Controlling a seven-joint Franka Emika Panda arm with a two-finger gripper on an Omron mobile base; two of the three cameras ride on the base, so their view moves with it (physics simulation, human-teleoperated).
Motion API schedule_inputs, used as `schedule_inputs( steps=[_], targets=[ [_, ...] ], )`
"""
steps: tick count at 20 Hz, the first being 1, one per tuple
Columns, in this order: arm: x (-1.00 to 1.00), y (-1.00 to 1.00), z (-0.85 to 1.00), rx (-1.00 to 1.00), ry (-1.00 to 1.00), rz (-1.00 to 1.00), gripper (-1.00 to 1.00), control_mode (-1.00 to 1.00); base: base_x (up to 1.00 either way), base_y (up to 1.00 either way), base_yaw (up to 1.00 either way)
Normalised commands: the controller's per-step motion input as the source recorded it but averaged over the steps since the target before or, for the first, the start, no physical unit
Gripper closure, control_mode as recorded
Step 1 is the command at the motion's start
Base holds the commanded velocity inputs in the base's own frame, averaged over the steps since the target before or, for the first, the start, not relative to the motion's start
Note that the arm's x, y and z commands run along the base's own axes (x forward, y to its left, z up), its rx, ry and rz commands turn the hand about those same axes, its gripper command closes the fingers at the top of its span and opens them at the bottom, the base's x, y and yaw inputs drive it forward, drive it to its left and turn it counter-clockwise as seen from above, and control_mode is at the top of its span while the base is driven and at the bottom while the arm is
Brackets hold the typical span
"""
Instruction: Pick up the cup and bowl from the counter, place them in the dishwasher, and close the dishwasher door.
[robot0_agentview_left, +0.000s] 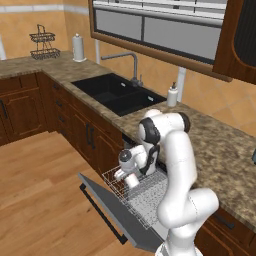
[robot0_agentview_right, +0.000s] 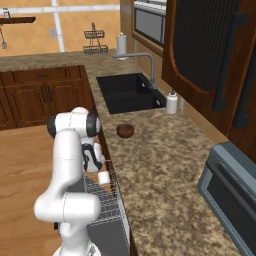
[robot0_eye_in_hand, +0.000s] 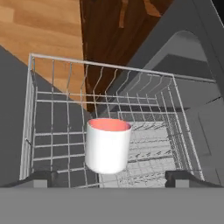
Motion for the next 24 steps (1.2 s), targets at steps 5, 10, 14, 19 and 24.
schedule_inputs(
  steps=[5,10,14,19,24],
  targets=[
    [-0.86,0.02,1.0,0.09,-0.05,0.07,-1.0,-1.0,0.0,0.0,0.0],
    [-0.43,0.12,1.0,0.05,0.0,0.09,-1.0,-1.0,0.0,0.0,0.0],
    [-0.08,0.37,1.0,0.02,0.0,0.1,-1.0,-1.0,0.0,0.0,0.0],
    [-0.01,0.47,1.0,0.0,0.0,0.05,-1.0,-1.0,0.0,0.0,0.0],
    [0.08,0.31,1.0,-0.02,0.0,0.0,-1.0,-1.0,0.0,0.0,0.0]
  ],
)
